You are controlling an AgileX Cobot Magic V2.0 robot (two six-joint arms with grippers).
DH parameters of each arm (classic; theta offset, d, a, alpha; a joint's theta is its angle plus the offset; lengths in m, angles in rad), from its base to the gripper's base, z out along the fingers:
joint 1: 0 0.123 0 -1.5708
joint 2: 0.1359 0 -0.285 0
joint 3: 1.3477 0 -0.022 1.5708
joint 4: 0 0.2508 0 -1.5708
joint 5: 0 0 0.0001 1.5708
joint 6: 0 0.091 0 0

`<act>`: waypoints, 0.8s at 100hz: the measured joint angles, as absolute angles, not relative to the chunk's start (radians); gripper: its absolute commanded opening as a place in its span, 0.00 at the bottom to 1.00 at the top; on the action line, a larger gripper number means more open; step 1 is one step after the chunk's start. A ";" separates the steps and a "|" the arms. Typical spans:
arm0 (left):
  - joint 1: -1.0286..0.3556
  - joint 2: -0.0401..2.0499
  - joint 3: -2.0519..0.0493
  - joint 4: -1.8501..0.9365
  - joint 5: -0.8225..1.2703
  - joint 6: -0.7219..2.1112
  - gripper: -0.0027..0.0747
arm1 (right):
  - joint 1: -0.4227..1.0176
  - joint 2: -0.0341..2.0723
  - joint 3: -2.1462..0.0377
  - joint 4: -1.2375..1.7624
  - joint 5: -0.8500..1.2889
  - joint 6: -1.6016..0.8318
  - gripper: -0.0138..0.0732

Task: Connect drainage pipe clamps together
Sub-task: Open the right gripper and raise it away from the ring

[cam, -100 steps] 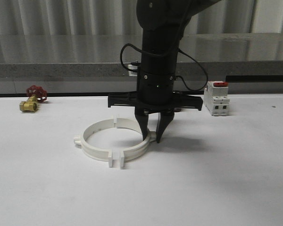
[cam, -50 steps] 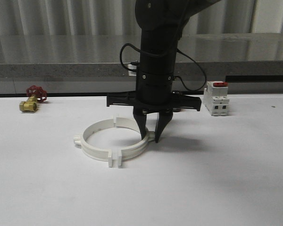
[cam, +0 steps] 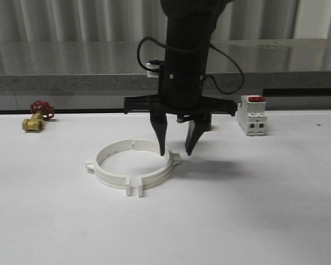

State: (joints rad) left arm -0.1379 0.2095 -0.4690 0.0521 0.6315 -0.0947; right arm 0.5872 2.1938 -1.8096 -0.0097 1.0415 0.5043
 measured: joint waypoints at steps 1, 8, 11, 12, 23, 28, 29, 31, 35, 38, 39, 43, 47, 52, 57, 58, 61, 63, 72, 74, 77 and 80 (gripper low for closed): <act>-0.138 0.210 -0.469 0.052 0.631 -0.095 0.01 | 0.587 2.187 -1.810 -0.010 1.043 0.494 0.57; -0.138 0.210 -0.469 0.052 0.631 -0.095 0.01 | 0.582 2.153 -1.810 -0.010 1.070 0.372 0.50; -0.138 0.210 -0.469 0.052 0.631 -0.095 0.01 | 0.579 2.140 -1.810 -0.009 1.085 0.309 0.46; -0.138 0.210 -0.469 0.052 0.631 -0.095 0.01 | 0.578 2.136 -1.810 -0.009 1.093 0.297 0.43; -0.138 0.210 -0.469 0.052 0.631 -0.095 0.01 | 0.560 2.084 -1.810 -0.007 1.163 0.152 0.21; -0.138 0.210 -0.469 0.052 0.631 -0.095 0.01 | 0.545 2.063 -1.810 -0.007 1.193 0.126 0.14; -0.138 0.210 -0.469 0.052 0.631 -0.095 0.01 | 0.543 2.057 -1.810 -0.007 1.196 0.124 0.11; -0.138 0.210 -0.469 0.052 0.631 -0.095 0.01 | 0.537 2.052 -1.808 -0.010 1.203 0.117 0.08; -0.138 0.210 -0.469 0.052 0.631 -0.095 0.01 | 0.525 2.034 -1.802 -0.012 1.211 0.107 0.09; -0.138 0.210 -0.469 0.052 0.631 -0.095 0.01 | 0.517 2.022 -1.797 -0.014 1.213 0.104 0.09; -0.138 0.210 -0.469 0.052 0.631 -0.095 0.01 | 0.514 2.016 -1.797 -0.014 1.213 0.102 0.09; -0.138 0.210 -0.469 0.052 0.631 -0.095 0.01 | 0.502 1.998 -1.785 -0.016 1.216 0.101 0.08; -0.138 0.210 -0.469 0.052 0.631 -0.095 0.01 | 0.489 1.983 -1.770 -0.016 1.216 0.098 0.08; -0.138 0.210 -0.469 0.052 0.631 -0.095 0.01 | 0.474 1.960 -1.749 -0.017 1.218 0.098 0.08; -0.138 0.210 -0.469 0.052 0.631 -0.095 0.01 | 0.458 1.933 -1.724 -0.017 1.218 0.098 0.08; -0.138 0.210 -0.469 0.052 0.631 -0.095 0.01 | 0.455 1.929 -1.720 -0.017 1.218 0.098 0.08; -0.138 0.210 -0.469 0.052 0.631 -0.095 0.01 | 0.443 1.915 -1.699 -0.017 1.219 0.098 0.08; -0.138 0.210 -0.469 0.052 0.631 -0.095 0.01 | 0.435 1.903 -1.686 -0.017 1.219 0.098 0.08; -0.138 0.210 -0.469 0.052 0.631 -0.095 0.01 | 0.397 1.845 -1.624 -0.017 1.212 0.098 0.08; -0.138 0.210 -0.469 0.052 0.631 -0.095 0.01 | 0.387 1.830 -1.607 -0.017 1.208 0.098 0.08; -0.138 0.210 -0.469 0.052 0.631 -0.095 0.01 | 0.369 1.809 -1.577 -0.017 1.199 0.098 0.08; -0.138 0.210 -0.469 0.052 0.631 -0.095 0.01 | 0.354 1.781 -1.552 -0.017 1.190 0.098 0.08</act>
